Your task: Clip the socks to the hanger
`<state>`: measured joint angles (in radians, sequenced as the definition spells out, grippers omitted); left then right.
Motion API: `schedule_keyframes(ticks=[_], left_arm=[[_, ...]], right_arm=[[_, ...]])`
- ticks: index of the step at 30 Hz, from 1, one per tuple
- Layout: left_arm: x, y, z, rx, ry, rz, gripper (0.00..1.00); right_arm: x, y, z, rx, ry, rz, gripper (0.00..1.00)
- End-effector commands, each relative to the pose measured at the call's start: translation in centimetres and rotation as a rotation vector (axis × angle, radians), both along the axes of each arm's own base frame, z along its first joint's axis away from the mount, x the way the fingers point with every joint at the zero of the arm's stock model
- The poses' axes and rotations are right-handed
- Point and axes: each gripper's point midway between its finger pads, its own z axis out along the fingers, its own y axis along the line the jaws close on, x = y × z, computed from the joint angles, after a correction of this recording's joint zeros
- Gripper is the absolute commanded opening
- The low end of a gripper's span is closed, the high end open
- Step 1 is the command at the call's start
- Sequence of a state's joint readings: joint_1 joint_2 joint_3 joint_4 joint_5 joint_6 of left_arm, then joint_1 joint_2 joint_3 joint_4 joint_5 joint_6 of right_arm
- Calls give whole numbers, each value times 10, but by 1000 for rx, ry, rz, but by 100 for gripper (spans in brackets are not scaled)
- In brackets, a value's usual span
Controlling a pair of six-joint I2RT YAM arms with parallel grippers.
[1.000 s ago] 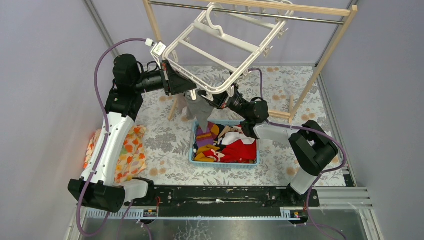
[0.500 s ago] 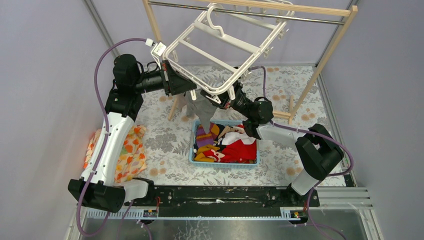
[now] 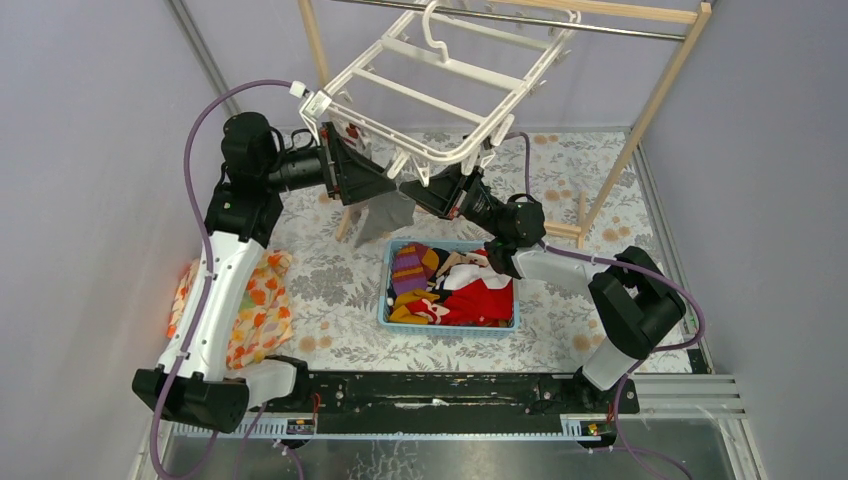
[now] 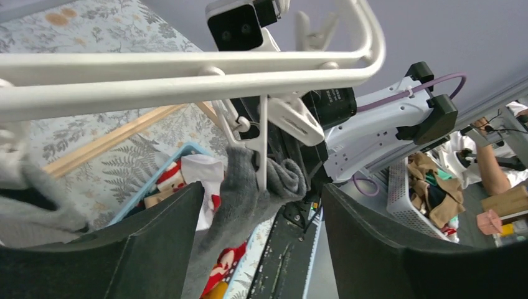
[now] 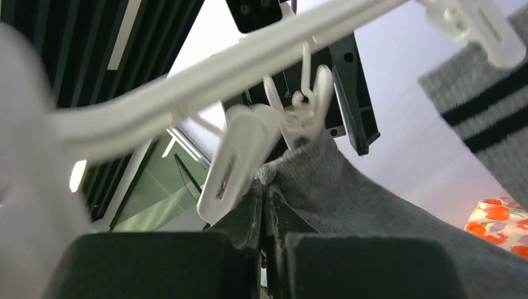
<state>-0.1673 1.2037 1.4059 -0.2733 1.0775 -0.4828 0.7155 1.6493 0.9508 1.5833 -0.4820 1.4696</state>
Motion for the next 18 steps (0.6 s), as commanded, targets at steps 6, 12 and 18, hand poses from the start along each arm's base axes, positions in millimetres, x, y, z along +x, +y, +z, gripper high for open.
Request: schedule_keyframes(ticks=[6,12,18], left_arm=[[-16,19,-12,80,-59,66,85],[-18,23,-40,125,-61,80,86],[-13,20,-66,144,-38,42,88]], right_arm=[[-20,-20,37,122,-140,-31,0],[-14,-20,34,126,-116,-53,2],[-13,-17,39,132,-114,-55,2]])
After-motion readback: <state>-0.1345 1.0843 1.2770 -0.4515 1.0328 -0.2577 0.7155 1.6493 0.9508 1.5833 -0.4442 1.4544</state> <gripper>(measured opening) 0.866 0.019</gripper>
